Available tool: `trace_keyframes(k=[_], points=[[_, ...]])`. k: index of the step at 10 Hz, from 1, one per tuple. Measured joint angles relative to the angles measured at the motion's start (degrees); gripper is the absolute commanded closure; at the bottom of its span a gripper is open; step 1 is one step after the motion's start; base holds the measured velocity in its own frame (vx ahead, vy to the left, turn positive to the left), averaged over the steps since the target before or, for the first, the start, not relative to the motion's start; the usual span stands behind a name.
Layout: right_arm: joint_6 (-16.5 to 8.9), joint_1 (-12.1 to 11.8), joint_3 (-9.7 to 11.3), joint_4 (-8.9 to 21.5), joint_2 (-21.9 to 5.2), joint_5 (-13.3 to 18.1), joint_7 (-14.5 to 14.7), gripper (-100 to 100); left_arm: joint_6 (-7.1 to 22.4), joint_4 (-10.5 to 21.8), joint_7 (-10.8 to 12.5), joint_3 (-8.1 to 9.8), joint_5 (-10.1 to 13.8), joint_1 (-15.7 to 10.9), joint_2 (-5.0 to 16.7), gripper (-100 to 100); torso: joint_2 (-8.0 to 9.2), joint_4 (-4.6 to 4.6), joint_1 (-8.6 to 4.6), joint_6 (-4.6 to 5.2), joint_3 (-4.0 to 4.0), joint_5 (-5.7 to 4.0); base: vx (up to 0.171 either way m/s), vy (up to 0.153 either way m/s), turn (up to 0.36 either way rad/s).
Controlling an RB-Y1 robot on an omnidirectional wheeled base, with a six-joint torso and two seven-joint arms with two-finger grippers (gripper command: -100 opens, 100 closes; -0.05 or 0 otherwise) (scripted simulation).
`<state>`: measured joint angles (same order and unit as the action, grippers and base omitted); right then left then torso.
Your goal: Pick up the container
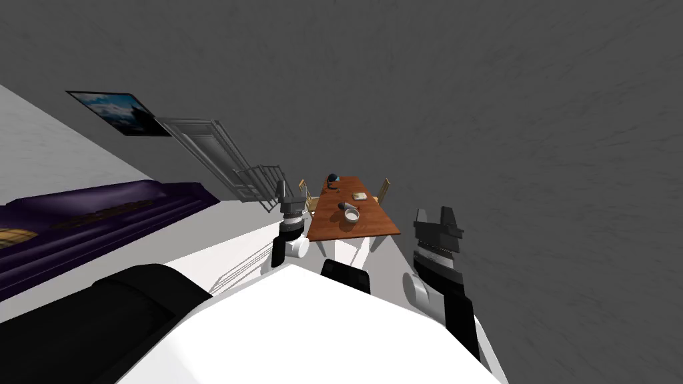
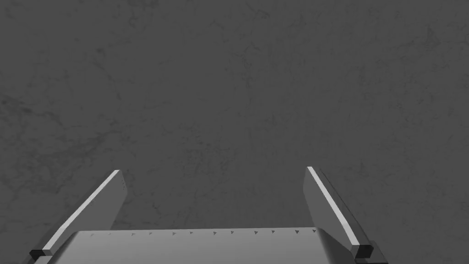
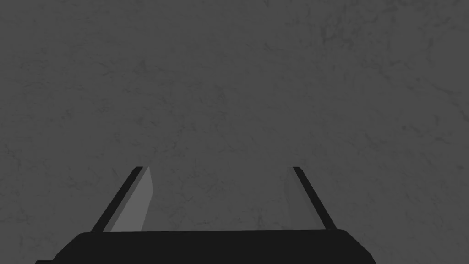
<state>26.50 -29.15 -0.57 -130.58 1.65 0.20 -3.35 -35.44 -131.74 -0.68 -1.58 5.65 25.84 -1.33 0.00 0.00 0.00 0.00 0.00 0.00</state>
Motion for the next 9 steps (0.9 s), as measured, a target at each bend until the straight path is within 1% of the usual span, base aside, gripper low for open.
trace_keyframes(k=[1,3,4,5,6,7,8,9], points=[[0.30,0.30,0.49,0.88,-0.83,0.61,-0.03,-100,0.00,0.00,0.00,0.00,0.00,-0.01,0.00,0,0.08,0.01,0.00,-0.02,0.04,0.00,-0.059,-0.008,0.112],[0.49,0.65,1.85,2.40,-3.67,2.49,-0.63,-100,0.00,0.00,0.00,0.00,0.00,-0.01,0.00,0,0.26,0.05,-0.04,-0.01,0.15,-0.01,-0.088,0.001,0.138],[0.38,1.76,2.59,3.89,-5.25,3.81,-1.06,-100,0.00,0.00,0.00,0.00,0.00,-0.01,0.00,0,0.33,0.07,0.02,-0.03,0.19,0.00,-0.100,0.018,0.187],[1.08,2.21,3.83,5.78,-6.76,5.47,-1.43,-100,0.00,0.00,0.00,-0.01,0.00,-0.01,0.00,0,0.36,0.08,0.05,-0.02,0.21,0.01,-0.076,0.012,0.059],[1.44,2.52,4.51,6.85,-7.39,6.33,-1.60,-100,0.00,0.00,0.00,0.00,0.00,-0.01,0.00,0,0.31,0.07,0.03,0.01,0.18,0.01,-0.082,-0.001,0.149],[1.55,3.30,5.18,8.50,-8.70,7.52,-2.02,-100,0.00,0.00,0.00,0.00,0.00,-0.01,0.00,0,0.31,0.07,-0.02,-0.02,0.18,0.00,-0.101,-0.001,0.235],[2.12,4.01,6.39,10.48,-10.30,9.16,-2.60,-100,0.00,0.00,0.00,0.00,0.00,-0.01,0.00,0,0.35,0.08,-0.02,-0.02,0.20,-0.01,-0.072,0.009,0.086],[2.28,4.08,7.21,11.29,-10.96,10.24,-2.88,-100,0.00,0.00,0.00,0.00,0.00,-0.01,0.00,0,0.29,0.07,0.00,0.01,0.18,0.00,-0.075,0.019,0.172]])
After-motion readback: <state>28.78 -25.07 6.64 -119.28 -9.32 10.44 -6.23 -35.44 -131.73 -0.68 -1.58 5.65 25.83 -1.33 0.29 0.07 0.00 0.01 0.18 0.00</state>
